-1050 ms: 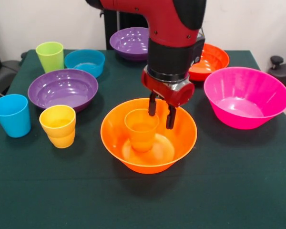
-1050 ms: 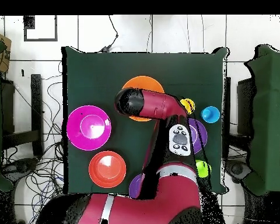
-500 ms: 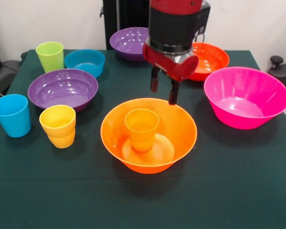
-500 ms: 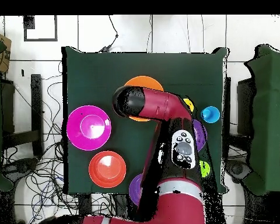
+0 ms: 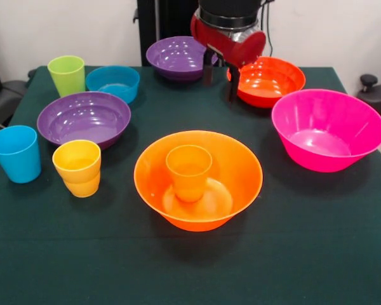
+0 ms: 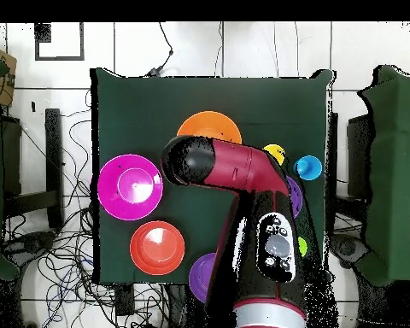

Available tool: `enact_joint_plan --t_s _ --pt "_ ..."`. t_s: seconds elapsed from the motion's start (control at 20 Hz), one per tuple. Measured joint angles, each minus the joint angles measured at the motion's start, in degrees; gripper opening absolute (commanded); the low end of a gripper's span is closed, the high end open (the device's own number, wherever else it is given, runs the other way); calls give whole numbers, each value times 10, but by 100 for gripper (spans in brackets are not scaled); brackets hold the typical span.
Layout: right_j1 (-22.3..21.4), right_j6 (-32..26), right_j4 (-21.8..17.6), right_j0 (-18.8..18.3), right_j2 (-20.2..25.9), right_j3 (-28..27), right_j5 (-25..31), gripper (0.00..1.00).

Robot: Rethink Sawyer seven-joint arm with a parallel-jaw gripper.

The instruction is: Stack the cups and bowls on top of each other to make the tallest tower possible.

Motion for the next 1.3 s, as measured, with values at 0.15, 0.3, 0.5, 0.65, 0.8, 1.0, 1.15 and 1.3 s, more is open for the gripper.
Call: enact_joint_plan --t_s 0.15,0.3,0.5,0.65,0.8,1.0,1.15,1.3 --pt "-10 0 0 -2 0 16 0 100" --pt "-17 0 0 -3 0 34 0 100" --pt "-19 0 0 -3 0 56 0 100" --pt "-22 0 0 -2 0 77 0 100" --pt "-27 0 1 -2 0 97 0 100" --pt "-32 0 1 -2 0 126 0 100" --pt "-40 0 0 -3 0 143 0 100" --pt "-54 0 1 -9 0 166 0 100"
